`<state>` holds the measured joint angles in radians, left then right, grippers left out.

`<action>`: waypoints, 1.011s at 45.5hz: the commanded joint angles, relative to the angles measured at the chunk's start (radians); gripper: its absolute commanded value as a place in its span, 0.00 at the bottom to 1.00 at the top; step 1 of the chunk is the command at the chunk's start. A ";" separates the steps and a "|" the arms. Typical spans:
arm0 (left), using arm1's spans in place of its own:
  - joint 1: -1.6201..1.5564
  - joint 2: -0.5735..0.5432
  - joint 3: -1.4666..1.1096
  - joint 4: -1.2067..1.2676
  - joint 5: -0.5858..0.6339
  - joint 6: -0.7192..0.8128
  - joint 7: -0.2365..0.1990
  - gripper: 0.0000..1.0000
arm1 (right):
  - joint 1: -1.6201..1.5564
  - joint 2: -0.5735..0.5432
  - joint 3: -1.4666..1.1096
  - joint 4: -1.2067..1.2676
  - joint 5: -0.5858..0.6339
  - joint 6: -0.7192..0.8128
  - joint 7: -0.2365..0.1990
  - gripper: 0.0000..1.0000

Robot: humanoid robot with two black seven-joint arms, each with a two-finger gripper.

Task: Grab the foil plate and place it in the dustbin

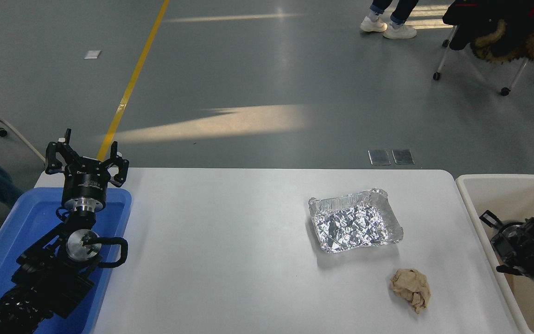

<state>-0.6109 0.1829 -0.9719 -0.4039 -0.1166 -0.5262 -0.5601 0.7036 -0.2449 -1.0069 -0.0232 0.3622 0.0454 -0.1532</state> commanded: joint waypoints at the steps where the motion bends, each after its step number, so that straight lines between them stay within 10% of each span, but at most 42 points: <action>1: -0.001 0.000 0.001 0.000 0.000 0.000 0.005 0.99 | -0.001 0.006 0.010 -0.003 0.000 -0.015 -0.002 0.00; 33: -0.003 0.003 0.004 0.000 -0.005 0.000 -0.001 0.99 | 0.117 -0.001 0.011 0.084 -0.002 0.013 0.020 0.00; 37: -0.003 0.004 0.006 0.000 -0.003 0.000 0.000 0.99 | 0.243 -0.045 0.013 0.242 -0.025 -0.005 0.018 0.69; 46: -0.003 0.004 0.007 0.000 -0.001 0.000 0.002 0.99 | 0.591 -0.220 -0.027 0.765 -0.129 -0.018 0.018 0.86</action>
<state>-0.6137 0.1871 -0.9668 -0.4036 -0.1201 -0.5262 -0.5602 0.9591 -0.3269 -0.9996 0.2843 0.3234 0.0390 -0.1373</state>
